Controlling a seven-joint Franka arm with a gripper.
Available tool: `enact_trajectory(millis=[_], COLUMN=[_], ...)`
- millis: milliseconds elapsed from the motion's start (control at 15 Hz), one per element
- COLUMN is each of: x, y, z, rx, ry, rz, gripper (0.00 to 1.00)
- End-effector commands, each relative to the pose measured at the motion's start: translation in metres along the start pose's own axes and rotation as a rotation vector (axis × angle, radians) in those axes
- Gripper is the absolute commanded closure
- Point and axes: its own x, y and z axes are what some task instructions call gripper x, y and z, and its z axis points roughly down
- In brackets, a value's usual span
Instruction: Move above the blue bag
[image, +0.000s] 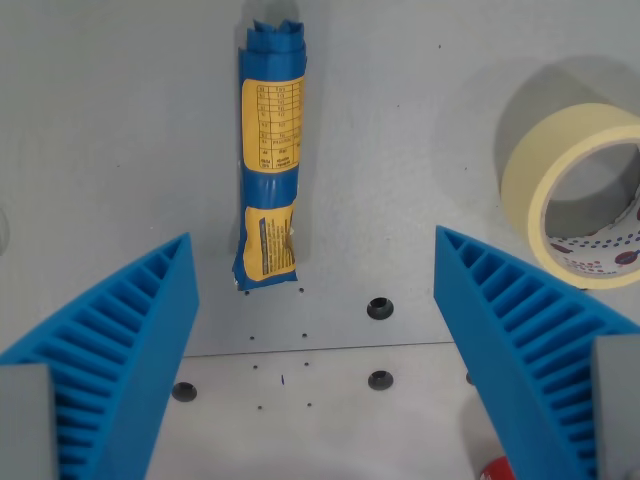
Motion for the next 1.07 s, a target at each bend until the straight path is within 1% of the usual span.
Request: enact_trajectory(millis=[67, 333, 533, 1067], x=[0.000, 0.000, -0.001, -0.004], y=[0.000, -0.001, -0.002, -0.008], z=[0.000, 0.004, 0.010, 0.033], rx=[0.000, 0.001, 0.001, 0.006], ry=[0.005, 0.014, 0.029, 0.070], rz=[0.006, 0.018, 0.029, 0.069], gripper=[0.00, 0.00, 0.00, 0.00])
